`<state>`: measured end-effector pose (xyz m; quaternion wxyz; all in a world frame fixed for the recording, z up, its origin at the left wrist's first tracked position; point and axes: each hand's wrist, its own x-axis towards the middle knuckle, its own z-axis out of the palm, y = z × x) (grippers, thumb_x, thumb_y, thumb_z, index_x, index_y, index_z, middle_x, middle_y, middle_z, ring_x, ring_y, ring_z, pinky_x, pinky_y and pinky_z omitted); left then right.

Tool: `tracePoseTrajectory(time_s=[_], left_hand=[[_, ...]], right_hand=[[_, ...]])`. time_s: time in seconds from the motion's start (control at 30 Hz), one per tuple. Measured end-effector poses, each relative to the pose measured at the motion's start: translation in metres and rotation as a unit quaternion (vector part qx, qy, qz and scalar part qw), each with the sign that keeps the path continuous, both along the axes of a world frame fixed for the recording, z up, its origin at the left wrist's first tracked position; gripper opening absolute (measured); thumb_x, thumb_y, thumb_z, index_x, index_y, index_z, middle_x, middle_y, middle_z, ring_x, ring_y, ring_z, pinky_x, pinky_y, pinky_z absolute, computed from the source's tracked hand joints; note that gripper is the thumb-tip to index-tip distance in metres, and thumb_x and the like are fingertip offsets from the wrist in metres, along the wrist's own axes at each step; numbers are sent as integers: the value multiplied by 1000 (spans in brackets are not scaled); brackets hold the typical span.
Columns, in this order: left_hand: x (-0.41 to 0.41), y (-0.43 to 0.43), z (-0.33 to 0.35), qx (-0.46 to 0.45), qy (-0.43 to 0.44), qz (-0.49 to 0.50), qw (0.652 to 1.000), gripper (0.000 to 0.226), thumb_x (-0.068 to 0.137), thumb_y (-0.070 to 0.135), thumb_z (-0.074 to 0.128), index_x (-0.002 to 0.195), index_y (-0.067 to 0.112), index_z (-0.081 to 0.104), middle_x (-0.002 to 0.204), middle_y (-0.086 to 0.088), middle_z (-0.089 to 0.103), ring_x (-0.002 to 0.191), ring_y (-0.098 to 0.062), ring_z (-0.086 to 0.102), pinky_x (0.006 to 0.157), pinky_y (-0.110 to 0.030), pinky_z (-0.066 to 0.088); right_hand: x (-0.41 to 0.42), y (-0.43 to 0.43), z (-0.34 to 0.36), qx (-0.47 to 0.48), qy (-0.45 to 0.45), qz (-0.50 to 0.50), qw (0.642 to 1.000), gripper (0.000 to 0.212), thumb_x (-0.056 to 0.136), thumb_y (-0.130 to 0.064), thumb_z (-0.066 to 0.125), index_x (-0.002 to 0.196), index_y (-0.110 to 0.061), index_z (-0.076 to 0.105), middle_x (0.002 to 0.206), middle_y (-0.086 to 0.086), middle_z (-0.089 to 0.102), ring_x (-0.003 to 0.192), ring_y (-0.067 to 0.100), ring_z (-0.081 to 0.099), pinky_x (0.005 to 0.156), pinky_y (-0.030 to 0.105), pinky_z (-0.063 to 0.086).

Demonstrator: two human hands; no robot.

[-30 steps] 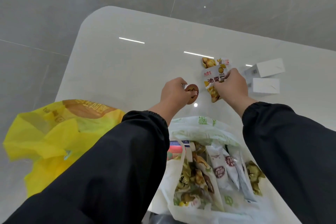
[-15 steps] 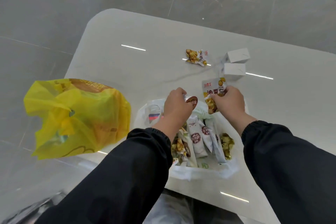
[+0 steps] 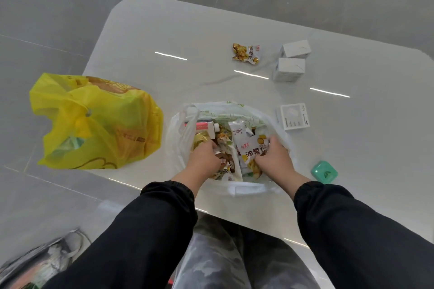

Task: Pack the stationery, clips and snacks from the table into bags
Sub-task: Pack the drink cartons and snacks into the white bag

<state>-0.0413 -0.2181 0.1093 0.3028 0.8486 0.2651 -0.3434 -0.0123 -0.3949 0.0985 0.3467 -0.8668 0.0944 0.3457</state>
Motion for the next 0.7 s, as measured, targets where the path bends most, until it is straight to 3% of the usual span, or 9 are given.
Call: tracePoseTrajectory(time_s=[0.13, 0.23, 0.3, 0.37, 0.53, 0.7], left_hand=[[0, -4, 0, 13, 7, -77, 997, 44, 85, 8, 60, 127, 18, 51, 123, -3, 57, 105, -22, 55, 77, -26, 45], [1, -4, 1, 24, -15, -121, 992, 44, 84, 4, 57, 125, 19, 52, 118, -2, 60, 94, -20, 54, 70, -25, 41], [1, -5, 2, 41, -22, -165, 985, 45, 84, -1, 50, 126, 17, 52, 113, -5, 61, 87, -20, 52, 68, -26, 41], [1, -6, 4, 61, -47, -198, 977, 49, 83, -4, 46, 128, 16, 50, 113, -7, 60, 92, -23, 56, 68, -27, 41], [8, -8, 4, 72, -143, -205, 966, 47, 85, -4, 44, 128, 12, 51, 122, -6, 56, 108, -25, 52, 85, -35, 48], [22, -15, 7, 51, -214, -198, 955, 46, 93, 7, 44, 139, 13, 41, 142, -5, 42, 129, -23, 37, 103, -33, 37]], right_hand=[[-10, 7, -4, -30, 10, 30, 999, 61, 82, -9, 62, 134, -16, 31, 89, 1, 61, 71, 16, 60, 53, 28, 46], [-14, 8, -8, -58, 20, 75, 995, 60, 80, -7, 63, 130, -15, 32, 89, 3, 61, 74, 19, 61, 65, 36, 55], [-15, 6, -9, -80, 2, 126, 989, 61, 78, -7, 60, 131, -14, 32, 90, 5, 61, 78, 22, 60, 62, 35, 51], [-16, 4, -9, -105, -40, 176, 978, 66, 75, -8, 58, 135, -16, 32, 98, 9, 60, 86, 27, 56, 63, 34, 45], [-12, 3, -6, -90, -95, 178, 975, 62, 77, -10, 59, 136, -15, 39, 124, 6, 52, 112, 27, 47, 92, 39, 45], [0, -2, 4, -81, -142, 130, 978, 53, 88, -25, 55, 137, -12, 40, 133, 5, 46, 123, 23, 40, 104, 33, 35]])
